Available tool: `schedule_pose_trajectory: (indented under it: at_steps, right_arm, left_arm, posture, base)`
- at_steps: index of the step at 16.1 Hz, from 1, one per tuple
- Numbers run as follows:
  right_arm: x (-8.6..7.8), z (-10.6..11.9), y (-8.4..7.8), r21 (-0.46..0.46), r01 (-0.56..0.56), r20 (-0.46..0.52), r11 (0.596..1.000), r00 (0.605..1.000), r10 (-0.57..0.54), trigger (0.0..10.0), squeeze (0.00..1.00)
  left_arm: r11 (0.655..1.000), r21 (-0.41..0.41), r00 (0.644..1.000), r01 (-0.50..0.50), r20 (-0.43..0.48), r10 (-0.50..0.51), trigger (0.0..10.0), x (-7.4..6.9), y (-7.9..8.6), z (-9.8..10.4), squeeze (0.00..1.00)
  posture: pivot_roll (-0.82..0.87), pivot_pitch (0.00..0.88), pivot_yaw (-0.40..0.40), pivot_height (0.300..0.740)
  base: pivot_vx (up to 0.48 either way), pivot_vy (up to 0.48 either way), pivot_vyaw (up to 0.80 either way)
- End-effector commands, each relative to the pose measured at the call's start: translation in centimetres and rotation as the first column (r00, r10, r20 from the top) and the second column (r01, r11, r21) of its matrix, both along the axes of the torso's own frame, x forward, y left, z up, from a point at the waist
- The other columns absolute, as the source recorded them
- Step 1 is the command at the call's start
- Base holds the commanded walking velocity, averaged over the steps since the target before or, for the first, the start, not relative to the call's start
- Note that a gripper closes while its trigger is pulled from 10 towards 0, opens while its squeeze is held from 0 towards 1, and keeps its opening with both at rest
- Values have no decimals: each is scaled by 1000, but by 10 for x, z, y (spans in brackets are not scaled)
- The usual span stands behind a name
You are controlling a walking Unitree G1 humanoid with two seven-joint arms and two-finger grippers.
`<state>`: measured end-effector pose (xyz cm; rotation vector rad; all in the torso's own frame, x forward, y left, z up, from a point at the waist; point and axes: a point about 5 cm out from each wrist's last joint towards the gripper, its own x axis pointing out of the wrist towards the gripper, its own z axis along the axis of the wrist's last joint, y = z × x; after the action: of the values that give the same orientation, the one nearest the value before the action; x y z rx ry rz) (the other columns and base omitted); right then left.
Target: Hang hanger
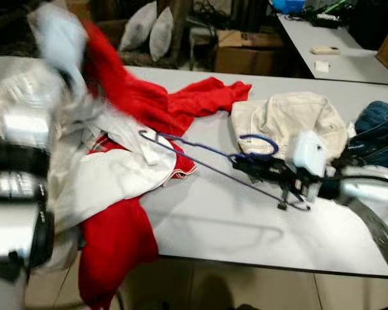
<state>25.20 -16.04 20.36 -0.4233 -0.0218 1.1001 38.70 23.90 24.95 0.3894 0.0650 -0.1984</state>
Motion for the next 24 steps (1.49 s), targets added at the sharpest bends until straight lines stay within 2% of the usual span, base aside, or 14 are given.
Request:
schedule_pose_trajectory:
  at_steps: [1, 5, 6, 8, 9, 13, 14, 15, 17, 20, 21, 22, 23, 24]
  right_arm:
    - [-5, 8, -4, 20, 39, 15, 999, 999, -39, 10000, 0]
    - [-14, 6, -11, 38, 116, -13, 992, 993, -116, 10000, 0]
    - [-15, 4, -16, 37, 165, -30, 986, 986, -164, 10000, 0]
    - [-19, 1, -23, 46, 234, -63, 971, 971, -231, 10000, 0]
    - [-20, 2, -26, 59, 256, -73, 965, 965, -252, 10000, 0]
    - [-22, 8, -32, 166, 347, -111, 923, 937, -332, 10000, 0]
    - [-23, 11, -33, 208, 395, -134, 895, 918, -374, 10000, 0]
    - [-23, 12, -35, 218, 429, -144, 877, 903, -406, 10000, 0]
    - [-24, 12, -35, 224, 468, -152, 855, 883, -444, 10000, 0]
    - [-22, 7, -36, 218, 573, -148, 790, 820, -553, 10000, 0]
    - [-19, -1, -40, 189, 654, -138, 732, 756, -640, 10000, 0]
    - [-19, -4, -41, 176, 680, -135, 712, 733, -667, 10000, 0]
    - [-20, -9, -46, 155, 740, -141, 654, 672, -727, 10000, 0]
    - [-23, -15, -50, 136, 779, -144, 612, 627, -766, 10000, 0]
  left_arm:
    - [996, 13, 992, 83, -99, -81, 10000, -7, -3, -2, 1000]
    - [961, -9, 914, 278, -305, -267, 10000, -35, 0, -11, 1000]
    - [939, -70, 875, 338, -344, -341, 10000, -47, 4, -7, 1000]
    - [841, -172, 759, 512, -367, -537, 10000, -72, 7, 4, 1000]
    - [800, -249, 734, 545, -319, -599, 10000, -79, 6, 14, 1000]
    - [667, -454, 763, 590, 45, -644, 10000, -75, 1, 55, 1000]
    - [597, -532, 760, 600, 149, -632, 10000, -70, -11, 62, 220]
    - [581, -544, 754, 605, 157, -638, 10000, -68, -22, 59, 0]
    - [587, -550, 753, 594, 125, -646, 10000, -67, -43, 46, 0]
    - [681, -488, 791, 546, 34, -610, 10000, -63, -72, 13, 0]
    - [774, -402, 850, 489, 22, -526, 10000, -57, -84, -10, 0]
    - [804, -366, 870, 469, 37, -492, 10000, -56, -86, -16, 0]
    - [828, -365, 896, 424, 39, -442, 10000, -56, -90, -29, 0]
    - [890, -307, 938, 336, 21, -347, 10000, -59, -87, -44, 0]
  posture:
    - [43, 0, 23, 740]
    - [52, 0, 15, 740]
    - [53, 0, 14, 740]
    - [54, 0, 13, 740]
    - [54, 0, 13, 740]
    - [55, 0, 10, 740]
    - [50, 0, 10, 740]
    - [51, 0, 9, 740]
    - [44, 0, 12, 740]
    - [34, 0, 15, 740]
    - [29, 0, 14, 740]
    - [26, 0, 15, 740]
    - [24, 0, 17, 740]
    - [13, 0, 24, 740]
  base:
    - [0, 0, 0]
    - [0, 0, 0]
    - [0, 0, 0]
    - [0, 0, 0]
    - [0, 0, 0]
    - [0, 0, 0]
    - [0, 0, 0]
    - [0, 0, 0]
    - [0, 0, 0]
    - [0, 0, 0]
    - [0, 0, 0]
    - [0, 0, 0]
    - [0, 0, 0]
    - [0, 0, 0]
